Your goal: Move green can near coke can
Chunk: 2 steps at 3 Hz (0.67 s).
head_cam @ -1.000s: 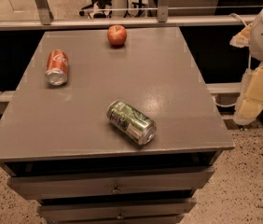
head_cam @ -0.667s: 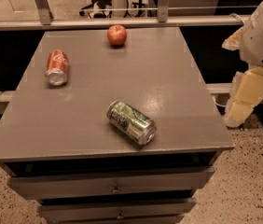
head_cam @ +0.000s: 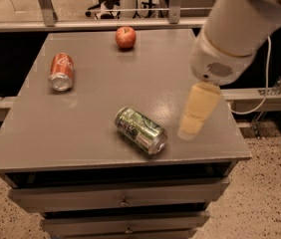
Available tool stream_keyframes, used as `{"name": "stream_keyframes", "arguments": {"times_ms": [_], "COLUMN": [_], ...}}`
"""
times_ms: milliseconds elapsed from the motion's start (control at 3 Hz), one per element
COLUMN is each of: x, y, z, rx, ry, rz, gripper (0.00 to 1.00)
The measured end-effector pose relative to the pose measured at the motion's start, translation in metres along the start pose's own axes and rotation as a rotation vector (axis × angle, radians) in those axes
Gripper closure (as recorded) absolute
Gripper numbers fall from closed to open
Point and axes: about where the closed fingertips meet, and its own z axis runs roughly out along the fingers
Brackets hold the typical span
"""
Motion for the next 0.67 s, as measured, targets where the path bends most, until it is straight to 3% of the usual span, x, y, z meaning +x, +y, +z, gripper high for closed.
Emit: {"name": "stream_keyframes", "arguments": {"times_ms": [667], "x": [-0.046], "y": [0.007], "z": [0.059], "rx": [-0.076], "ry": [0.027], "rz": [0.155], "gripper": [0.00]}}
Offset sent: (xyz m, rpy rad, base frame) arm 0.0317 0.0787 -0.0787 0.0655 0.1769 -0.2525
